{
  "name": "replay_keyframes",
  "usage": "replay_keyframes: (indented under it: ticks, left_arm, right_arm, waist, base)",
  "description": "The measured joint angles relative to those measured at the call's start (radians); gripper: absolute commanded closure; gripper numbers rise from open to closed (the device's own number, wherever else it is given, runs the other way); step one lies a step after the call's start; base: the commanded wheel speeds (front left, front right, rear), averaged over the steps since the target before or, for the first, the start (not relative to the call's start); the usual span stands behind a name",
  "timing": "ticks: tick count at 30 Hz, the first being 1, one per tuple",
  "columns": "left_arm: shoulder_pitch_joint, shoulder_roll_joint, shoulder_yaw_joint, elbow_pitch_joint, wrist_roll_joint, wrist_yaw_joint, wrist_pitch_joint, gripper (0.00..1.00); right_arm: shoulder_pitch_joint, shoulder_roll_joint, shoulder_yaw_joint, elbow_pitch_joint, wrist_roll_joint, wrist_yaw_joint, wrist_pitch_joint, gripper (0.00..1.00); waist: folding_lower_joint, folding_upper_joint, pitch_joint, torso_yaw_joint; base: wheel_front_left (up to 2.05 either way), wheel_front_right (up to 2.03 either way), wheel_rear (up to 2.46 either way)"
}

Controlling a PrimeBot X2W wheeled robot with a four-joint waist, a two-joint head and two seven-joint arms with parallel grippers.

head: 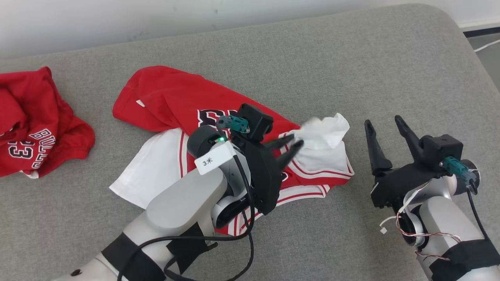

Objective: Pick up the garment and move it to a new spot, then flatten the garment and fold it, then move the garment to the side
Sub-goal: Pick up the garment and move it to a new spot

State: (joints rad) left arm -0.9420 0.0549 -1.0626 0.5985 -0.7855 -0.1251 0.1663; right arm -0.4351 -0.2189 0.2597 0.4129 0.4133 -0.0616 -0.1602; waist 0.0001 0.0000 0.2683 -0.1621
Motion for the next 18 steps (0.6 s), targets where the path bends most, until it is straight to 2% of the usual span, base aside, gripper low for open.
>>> replay_keyframes:
  ticks: [11, 18]
  left_arm:
    - [-0.018, -0.009, -0.051, 0.023, 0.001, 0.0, -0.13, 0.0]
    - [0.002, -0.013, -0.041, 0.001, 0.001, 0.003, -0.232, 0.0]
  right_arm:
    - [-0.004, -0.002, -0.001, 0.04, 0.0, 0.001, -0.017, 0.0]
    - [0.007, -0.002, 0.005, 0.04, 0.001, 0.018, -0.027, 0.0]
  waist:
    - [0.0, 0.0, -0.028, 0.024]
    - [-0.0002, 0.0, -0.069, 0.043]
  base:
    - [0.0, 0.0, 0.0]
    - [0.0, 0.0, 0.0]
